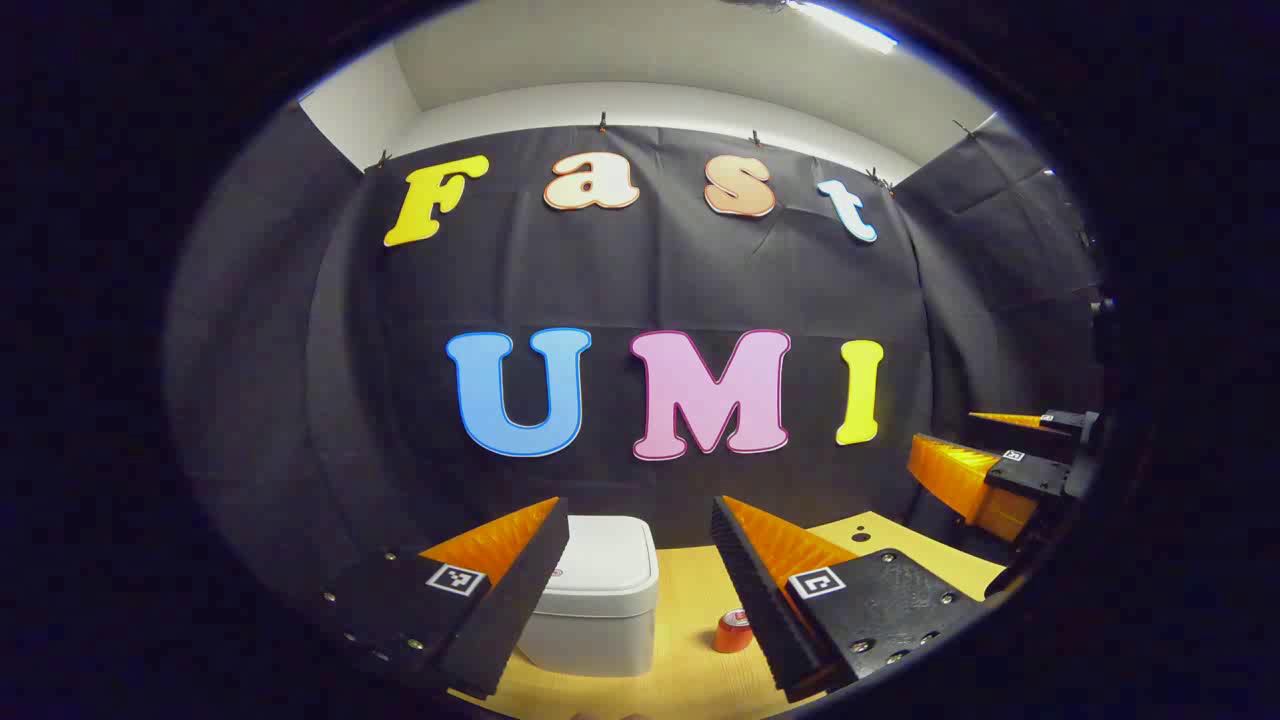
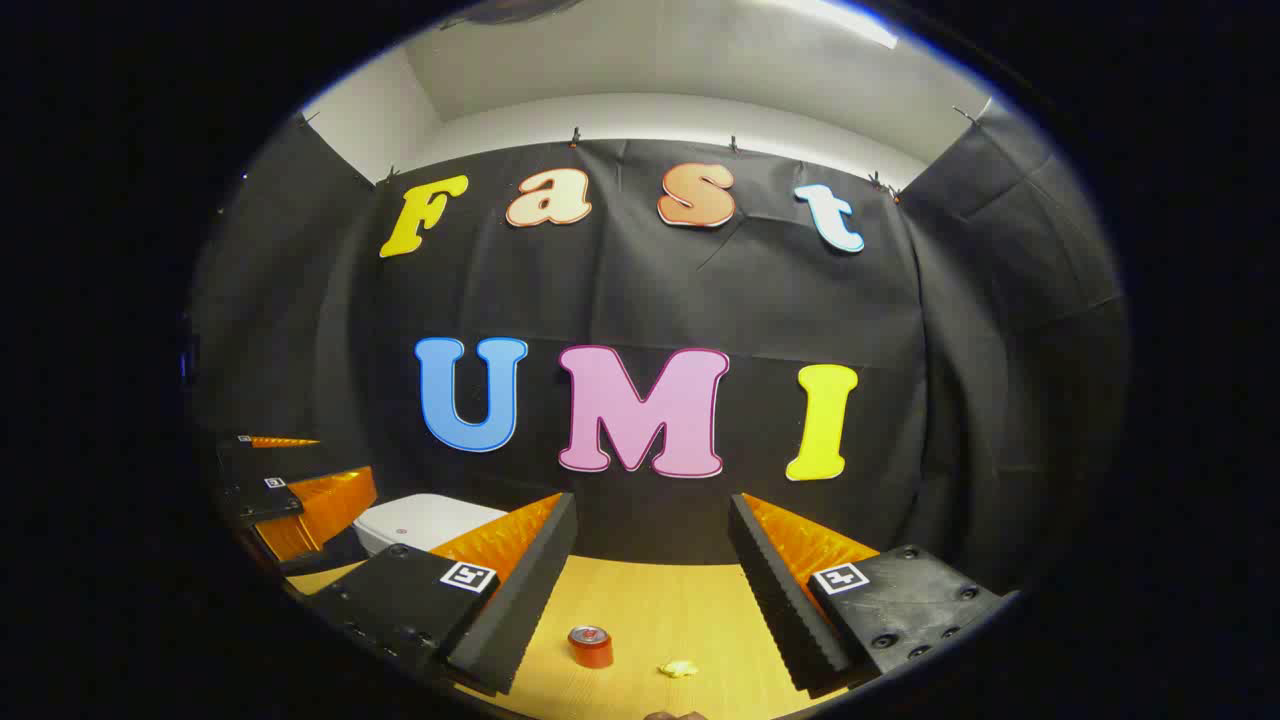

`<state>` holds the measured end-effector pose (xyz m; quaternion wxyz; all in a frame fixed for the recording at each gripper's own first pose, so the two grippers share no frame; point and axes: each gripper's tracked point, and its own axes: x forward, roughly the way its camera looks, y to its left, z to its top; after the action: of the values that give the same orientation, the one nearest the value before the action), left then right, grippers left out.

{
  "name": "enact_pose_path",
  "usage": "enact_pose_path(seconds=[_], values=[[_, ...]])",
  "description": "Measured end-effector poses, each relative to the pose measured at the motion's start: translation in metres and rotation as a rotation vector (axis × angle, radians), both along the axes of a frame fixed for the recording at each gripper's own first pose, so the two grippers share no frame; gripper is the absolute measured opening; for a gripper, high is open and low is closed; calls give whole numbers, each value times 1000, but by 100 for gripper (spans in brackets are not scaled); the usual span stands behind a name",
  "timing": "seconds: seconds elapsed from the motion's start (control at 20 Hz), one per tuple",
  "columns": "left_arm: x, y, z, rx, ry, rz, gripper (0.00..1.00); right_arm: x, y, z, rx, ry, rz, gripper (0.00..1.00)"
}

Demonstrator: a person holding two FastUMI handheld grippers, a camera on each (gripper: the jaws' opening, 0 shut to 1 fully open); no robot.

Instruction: Press the lid of the desktop garbage bin to open it, pick up the crumpled paper on the desktop and throw it into the bin, then pick up the pop can on the desktop and drop it into the bin, and finally close the garbage bin lid.

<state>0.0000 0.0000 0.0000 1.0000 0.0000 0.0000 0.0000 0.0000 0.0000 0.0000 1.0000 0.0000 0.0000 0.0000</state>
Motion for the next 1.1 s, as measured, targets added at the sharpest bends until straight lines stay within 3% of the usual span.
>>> enact_pose_path(seconds=[0.05, 0.4, 1.1], values=[[0, -3, 0, 4, -5, -3, 94, 1, 2, -1, 1, 4, 14, 99], [4, -22, 9, -47, -31, -45, 95, 8, -8, -6, 47, 13, 21, 99], [7, -17, 2, -54, -6, -31, 94, 9, -5, 2, 1, -7, 32, 99]])
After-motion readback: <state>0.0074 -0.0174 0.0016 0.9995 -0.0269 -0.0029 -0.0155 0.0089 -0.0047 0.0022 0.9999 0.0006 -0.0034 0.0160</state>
